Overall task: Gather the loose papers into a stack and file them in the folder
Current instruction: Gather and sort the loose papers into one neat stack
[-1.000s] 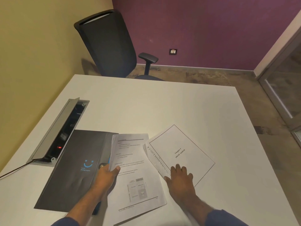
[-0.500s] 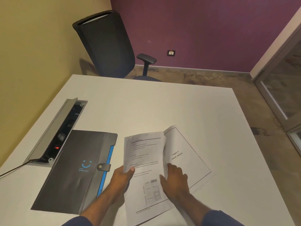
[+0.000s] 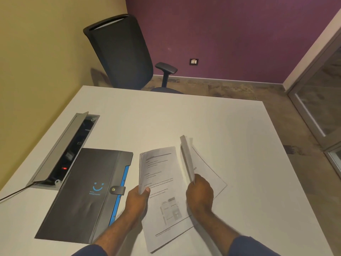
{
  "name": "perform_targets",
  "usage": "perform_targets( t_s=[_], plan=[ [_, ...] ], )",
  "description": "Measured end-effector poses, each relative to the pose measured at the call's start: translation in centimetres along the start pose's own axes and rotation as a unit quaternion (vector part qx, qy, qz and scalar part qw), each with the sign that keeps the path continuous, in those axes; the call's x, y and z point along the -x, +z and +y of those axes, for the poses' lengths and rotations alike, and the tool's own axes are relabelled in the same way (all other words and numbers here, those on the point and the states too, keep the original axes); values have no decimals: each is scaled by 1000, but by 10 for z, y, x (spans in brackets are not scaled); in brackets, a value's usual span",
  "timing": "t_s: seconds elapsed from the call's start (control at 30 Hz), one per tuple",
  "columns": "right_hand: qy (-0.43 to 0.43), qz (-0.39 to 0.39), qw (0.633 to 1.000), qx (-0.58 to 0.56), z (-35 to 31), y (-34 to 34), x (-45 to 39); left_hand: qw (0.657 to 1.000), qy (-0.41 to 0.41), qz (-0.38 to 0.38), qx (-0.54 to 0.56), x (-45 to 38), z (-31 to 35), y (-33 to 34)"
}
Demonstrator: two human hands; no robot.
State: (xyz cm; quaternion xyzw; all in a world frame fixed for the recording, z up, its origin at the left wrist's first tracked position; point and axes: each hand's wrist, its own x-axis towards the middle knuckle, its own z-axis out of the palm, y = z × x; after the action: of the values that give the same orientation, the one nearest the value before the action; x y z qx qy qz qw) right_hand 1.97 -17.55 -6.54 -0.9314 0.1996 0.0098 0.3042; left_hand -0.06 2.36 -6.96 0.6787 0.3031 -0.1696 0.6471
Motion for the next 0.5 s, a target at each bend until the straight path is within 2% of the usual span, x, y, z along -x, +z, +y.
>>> perform_targets(
  t_s=[0.2,0.4,0.5],
  plan=[
    [-62,-109,992,-15,-36,3,20,999,24,-48,2,14,13,16],
    [-195,-167,966,-12,-51,-5,43,994,63,-88,0,28,30,22],
    [-247,-204,947,9,-50,-13,49,988,54,-133,50,32,37,17]
  ],
)
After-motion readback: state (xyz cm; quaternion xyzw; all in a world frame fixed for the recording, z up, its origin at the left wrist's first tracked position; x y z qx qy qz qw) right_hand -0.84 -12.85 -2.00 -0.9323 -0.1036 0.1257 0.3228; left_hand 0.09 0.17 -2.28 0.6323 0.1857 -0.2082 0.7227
